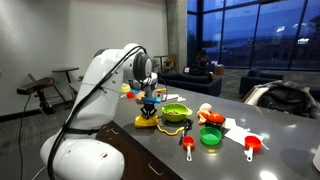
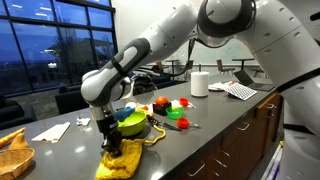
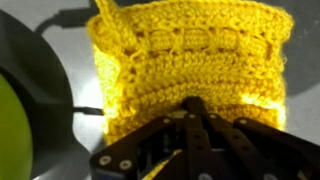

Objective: Fold the yellow cloth and use it to wipe the table

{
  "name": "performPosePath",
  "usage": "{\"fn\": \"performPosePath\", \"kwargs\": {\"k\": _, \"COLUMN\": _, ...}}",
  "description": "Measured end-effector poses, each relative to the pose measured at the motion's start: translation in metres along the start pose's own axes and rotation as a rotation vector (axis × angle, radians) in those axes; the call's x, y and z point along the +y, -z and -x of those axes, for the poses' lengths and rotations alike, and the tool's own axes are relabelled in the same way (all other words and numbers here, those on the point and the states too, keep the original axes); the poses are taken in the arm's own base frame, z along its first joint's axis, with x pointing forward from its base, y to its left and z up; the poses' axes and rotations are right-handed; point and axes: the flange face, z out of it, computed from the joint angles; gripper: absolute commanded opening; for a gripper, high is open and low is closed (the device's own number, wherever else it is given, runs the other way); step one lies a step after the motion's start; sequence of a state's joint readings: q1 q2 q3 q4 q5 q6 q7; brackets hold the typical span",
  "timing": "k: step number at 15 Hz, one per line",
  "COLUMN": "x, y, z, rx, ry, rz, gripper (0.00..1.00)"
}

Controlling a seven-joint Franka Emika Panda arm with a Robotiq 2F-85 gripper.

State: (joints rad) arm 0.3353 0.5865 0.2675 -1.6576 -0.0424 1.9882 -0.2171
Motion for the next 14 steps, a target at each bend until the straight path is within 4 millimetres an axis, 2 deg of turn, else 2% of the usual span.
{"fn": "performPosePath", "kwargs": {"k": 4, "x": -0.011, "y": 0.003, "z": -0.023, "rx": -0.007, "ry": 0.060, "rz": -0.009, "gripper": 0.00}}
{"fn": "performPosePath", "kwargs": {"k": 7, "x": -0.008, "y": 0.003, "z": -0.030, "rx": -0.016, "ry": 0.075, "rz": -0.018, "gripper": 0.00}}
{"fn": "performPosePath", "kwargs": {"k": 14, "x": 0.018, "y": 0.003, "z": -0.024, "rx": -0.034, "ry": 0.031, "rz": -0.023, "gripper": 0.00}}
